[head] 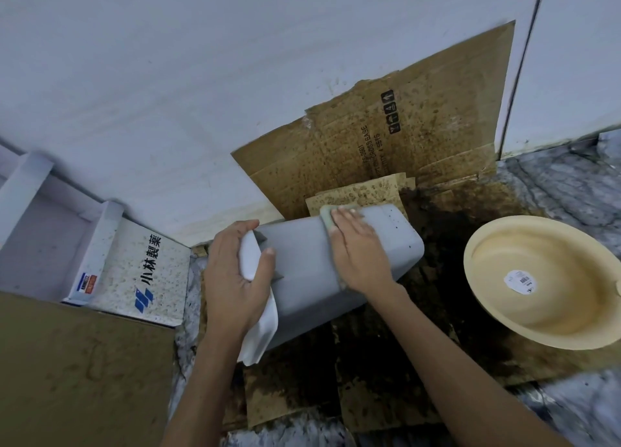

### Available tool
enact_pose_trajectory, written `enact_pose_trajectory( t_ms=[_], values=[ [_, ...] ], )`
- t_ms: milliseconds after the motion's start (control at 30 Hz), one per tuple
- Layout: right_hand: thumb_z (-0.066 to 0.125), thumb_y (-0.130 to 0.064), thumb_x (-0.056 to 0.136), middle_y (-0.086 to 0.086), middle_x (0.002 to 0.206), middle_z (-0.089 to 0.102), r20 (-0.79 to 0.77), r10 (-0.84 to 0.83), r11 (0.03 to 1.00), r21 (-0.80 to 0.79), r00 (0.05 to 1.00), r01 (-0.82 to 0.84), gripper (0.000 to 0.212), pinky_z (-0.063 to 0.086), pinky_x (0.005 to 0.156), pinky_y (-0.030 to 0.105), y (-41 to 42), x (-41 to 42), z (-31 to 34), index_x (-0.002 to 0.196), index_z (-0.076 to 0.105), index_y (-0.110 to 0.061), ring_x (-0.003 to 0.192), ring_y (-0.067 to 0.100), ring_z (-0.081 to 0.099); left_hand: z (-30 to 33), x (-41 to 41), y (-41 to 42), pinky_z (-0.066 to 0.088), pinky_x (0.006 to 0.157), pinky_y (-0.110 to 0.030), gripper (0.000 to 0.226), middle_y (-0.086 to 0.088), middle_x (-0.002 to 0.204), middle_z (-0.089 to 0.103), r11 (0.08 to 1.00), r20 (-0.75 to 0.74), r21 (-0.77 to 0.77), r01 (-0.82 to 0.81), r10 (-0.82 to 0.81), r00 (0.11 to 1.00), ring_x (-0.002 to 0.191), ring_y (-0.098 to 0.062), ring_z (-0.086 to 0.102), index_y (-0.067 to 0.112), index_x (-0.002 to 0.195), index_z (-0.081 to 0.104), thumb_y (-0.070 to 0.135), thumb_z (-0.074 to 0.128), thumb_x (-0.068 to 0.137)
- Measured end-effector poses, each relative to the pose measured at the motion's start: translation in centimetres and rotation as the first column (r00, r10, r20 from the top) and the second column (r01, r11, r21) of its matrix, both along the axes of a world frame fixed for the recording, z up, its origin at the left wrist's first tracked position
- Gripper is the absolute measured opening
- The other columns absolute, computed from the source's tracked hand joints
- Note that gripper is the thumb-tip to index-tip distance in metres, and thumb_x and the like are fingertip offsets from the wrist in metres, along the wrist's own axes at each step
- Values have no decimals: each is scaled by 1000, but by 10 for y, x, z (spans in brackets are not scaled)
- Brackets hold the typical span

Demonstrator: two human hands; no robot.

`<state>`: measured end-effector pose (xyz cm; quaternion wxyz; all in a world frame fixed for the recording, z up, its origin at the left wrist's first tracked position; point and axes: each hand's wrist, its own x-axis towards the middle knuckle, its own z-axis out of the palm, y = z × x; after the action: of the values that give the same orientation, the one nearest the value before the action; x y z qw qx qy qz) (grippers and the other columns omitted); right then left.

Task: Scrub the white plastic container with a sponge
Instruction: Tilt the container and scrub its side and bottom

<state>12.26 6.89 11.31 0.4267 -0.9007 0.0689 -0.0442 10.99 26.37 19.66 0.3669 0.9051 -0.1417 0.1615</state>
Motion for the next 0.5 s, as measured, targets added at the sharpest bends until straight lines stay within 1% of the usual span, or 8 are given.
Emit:
enact_pose_trajectory(
  t_ms=[33, 100, 167, 233, 300, 333, 400, 500],
  values=[
    [19, -38, 107, -1, 165, 21, -4, 31, 1000, -2, 1000, -31, 52, 6, 125, 38, 6, 8, 7, 156, 26, -21, 153, 13, 13, 0, 2, -1, 48, 101, -38, 39, 2, 123, 62, 1000, -4, -2, 1, -1, 1000, 121, -18, 58, 25, 129, 58, 32, 60, 91],
    [19, -38, 107, 0, 165, 23, 82, 139, 990, -32, 987, -136, 53, 10, 125, 39, 26, 7, 20, 156, 26, -20, 153, 14, 14, 1, 5, -3, 50, 99, -42, 38, 1, 123, 62, 1000, -17, -8, 13, -14, 1000, 121, -19, 59, 23, 129, 59, 30, 60, 92],
    [26, -35, 106, 0, 162, 29, 211, 208, 978, -52, 955, -201, 52, 16, 124, 38, 47, -14, 25, 154, 32, -18, 152, 13, 19, 1, 8, -3, 48, 100, -33, 38, 3, 123, 60, 1000, -17, 2, 18, -18, 1000, 121, -17, 58, 22, 129, 59, 29, 59, 91],
    [32, -32, 104, -1, 158, 38, 301, 189, 981, -22, 935, -192, 49, 21, 123, 37, 53, -40, 20, 150, 42, -16, 149, 12, 28, 2, 10, -1, 46, 100, -28, 37, 6, 122, 60, 1000, -17, 11, 14, -14, 1000, 120, -15, 58, 25, 129, 59, 28, 59, 91],
    [38, -26, 103, -2, 155, 43, 336, 158, 985, 13, 928, -173, 45, 24, 122, 38, 44, -56, 7, 147, 47, -17, 147, 9, 32, 4, 9, 1, 45, 99, -26, 37, 8, 120, 60, 1000, -23, 8, 16, -16, 1000, 119, -13, 59, 28, 127, 58, 28, 60, 91],
    [39, -25, 104, -3, 155, 43, 329, 146, 987, 16, 933, -161, 44, 24, 122, 39, 35, -61, 0, 147, 47, -17, 147, 9, 31, 4, 10, 2, 43, 99, -20, 37, 10, 119, 60, 1000, -28, 6, 13, -13, 1000, 118, -11, 58, 29, 127, 58, 28, 60, 90],
    [36, -26, 105, -3, 157, 39, 261, 118, 992, 7, 958, -124, 46, 21, 124, 39, 13, -61, -15, 149, 42, -18, 148, 8, 27, 5, 11, 2, 38, 97, -8, 38, 15, 118, 59, 1000, -36, 5, 4, -4, 999, 118, -5, 56, 32, 126, 58, 28, 60, 88],
    [29, -30, 107, -1, 161, 32, 115, 27, 999, 44, 993, -32, 48, 15, 125, 39, -30, -41, -34, 153, 36, -17, 151, 11, 21, 5, 12, 1, 33, 96, -2, 40, 27, 120, 55, 1000, -34, 6, 18, -18, 999, 120, 6, 52, 36, 126, 57, 31, 60, 86]
  ],
)
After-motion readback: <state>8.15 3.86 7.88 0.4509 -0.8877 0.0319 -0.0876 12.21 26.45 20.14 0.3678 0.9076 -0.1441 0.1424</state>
